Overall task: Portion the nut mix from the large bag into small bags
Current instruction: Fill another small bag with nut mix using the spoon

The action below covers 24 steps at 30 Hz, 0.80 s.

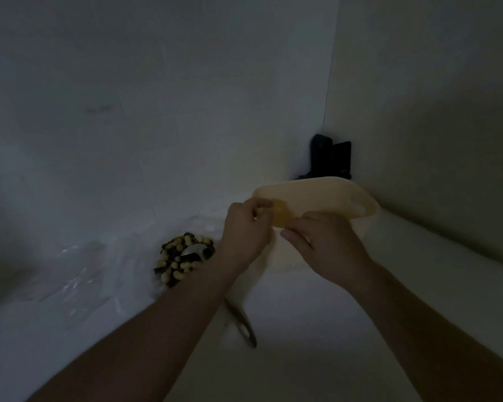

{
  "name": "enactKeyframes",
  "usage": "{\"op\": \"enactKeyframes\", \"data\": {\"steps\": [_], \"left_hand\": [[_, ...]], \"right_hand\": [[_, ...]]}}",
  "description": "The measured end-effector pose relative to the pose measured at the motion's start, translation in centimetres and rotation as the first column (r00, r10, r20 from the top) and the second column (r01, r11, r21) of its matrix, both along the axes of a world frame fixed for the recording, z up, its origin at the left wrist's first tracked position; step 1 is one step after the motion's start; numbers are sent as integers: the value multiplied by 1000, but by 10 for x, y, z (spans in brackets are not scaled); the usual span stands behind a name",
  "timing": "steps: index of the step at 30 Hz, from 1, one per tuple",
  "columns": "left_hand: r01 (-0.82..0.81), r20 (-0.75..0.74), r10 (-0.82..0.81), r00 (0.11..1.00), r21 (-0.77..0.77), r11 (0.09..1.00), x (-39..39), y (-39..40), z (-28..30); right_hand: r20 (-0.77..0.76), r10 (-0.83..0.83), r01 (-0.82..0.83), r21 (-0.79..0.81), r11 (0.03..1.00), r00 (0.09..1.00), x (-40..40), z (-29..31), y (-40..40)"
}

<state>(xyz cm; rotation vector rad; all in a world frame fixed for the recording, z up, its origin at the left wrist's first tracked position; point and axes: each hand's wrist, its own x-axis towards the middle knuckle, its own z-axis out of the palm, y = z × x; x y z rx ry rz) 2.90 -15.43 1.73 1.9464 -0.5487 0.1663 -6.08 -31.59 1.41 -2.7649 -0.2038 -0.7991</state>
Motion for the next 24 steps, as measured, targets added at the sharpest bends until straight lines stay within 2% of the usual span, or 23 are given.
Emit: {"op": "enactKeyframes", "data": {"steps": [3, 6, 10, 12, 15, 17, 21, 24], "left_hand": [[35, 86, -44, 995, 112, 993, -8, 14, -7], [30, 238, -82, 968, 214, 976, -26, 45, -11], [-47, 329, -37, 944, 244, 969, -29, 99, -17], [-126, 366, 10, 931, 296, 947, -17, 131, -24], [-262, 340, 132, 931, 369, 892, 1, 186, -31], [-360, 321, 224, 920, 471, 805, 11, 224, -32], [-537, 397, 369, 840, 704, 465, 26, 287, -30], [-475, 319, 447, 836, 829, 295, 33, 316, -29]], "right_hand": [[31, -37, 36, 24, 999, 999, 10, -6, 0], [71, -37, 37, 0, 999, 997, 6, 0, 13], [242, 129, -142, 37, 989, 962, -5, 5, 55], [187, 220, -242, 105, 965, 957, 3, -7, 79], [87, 264, -275, 156, 949, 961, 24, -32, 109], [44, 261, -265, 169, 949, 964, 38, -43, 128], [-47, 270, -259, 167, 951, 962, 65, -48, 161], [-65, 286, -273, 159, 949, 956, 79, -48, 179]]}}
